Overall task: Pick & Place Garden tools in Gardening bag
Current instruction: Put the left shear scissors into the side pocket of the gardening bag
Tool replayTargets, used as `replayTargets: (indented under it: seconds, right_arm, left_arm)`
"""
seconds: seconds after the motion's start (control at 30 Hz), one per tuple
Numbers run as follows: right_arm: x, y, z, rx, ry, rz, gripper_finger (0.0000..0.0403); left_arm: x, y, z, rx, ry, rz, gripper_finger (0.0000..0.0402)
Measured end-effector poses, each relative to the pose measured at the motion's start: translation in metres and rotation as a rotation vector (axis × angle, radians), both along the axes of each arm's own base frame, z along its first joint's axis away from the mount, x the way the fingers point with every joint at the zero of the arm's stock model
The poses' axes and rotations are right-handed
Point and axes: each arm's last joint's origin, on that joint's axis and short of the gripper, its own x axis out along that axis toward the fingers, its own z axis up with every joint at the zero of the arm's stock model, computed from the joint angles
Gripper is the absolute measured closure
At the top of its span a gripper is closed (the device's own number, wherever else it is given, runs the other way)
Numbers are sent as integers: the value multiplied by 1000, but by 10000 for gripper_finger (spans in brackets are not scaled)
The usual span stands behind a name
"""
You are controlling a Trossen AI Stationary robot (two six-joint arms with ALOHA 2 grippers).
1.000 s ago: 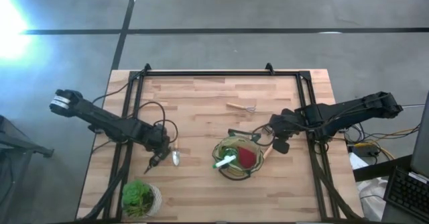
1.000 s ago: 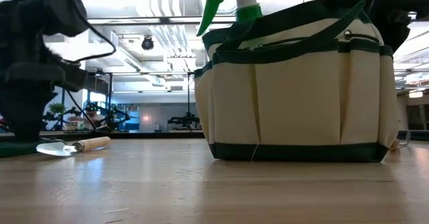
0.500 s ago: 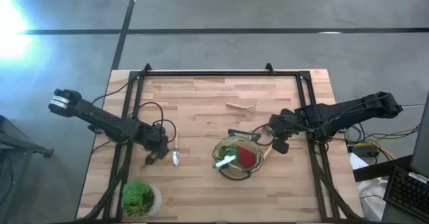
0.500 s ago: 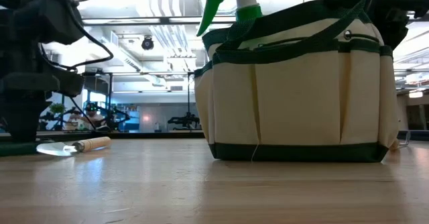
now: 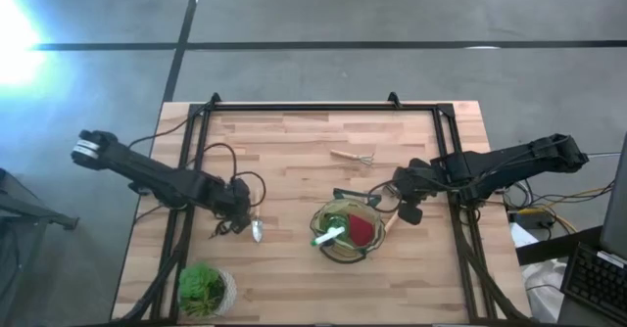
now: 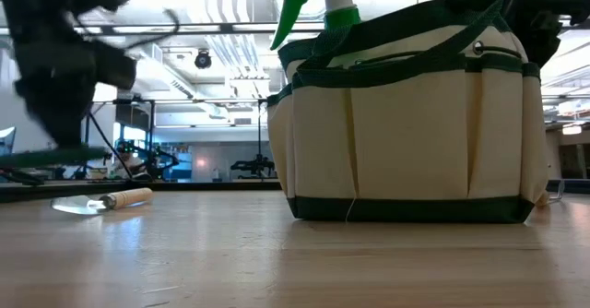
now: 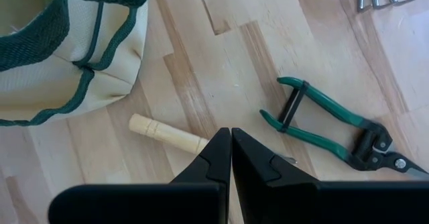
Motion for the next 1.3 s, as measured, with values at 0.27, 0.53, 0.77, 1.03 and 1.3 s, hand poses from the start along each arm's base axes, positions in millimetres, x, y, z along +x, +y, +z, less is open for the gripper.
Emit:
replayTargets:
  seconds: [0.27,0.53,0.77,1.03,1.3]
  right_arm:
    - [0,0,0,-1,-5,0,394]
    - [1,0,1,-11,-14,15,394]
    - [2,0,1,-28,-20,49,394]
    - [-2,-2,20,-101,-231,151,394]
    - [-38,-6,29,-208,-521,290,394]
  left_arm:
    - [7,1,36,92,-156,-59,376]
    - [6,7,56,299,-259,-52,376]
    - [14,9,66,475,-373,-72,376]
    - [20,8,74,533,-443,-141,376]
    - [16,9,78,561,-458,-129,376]
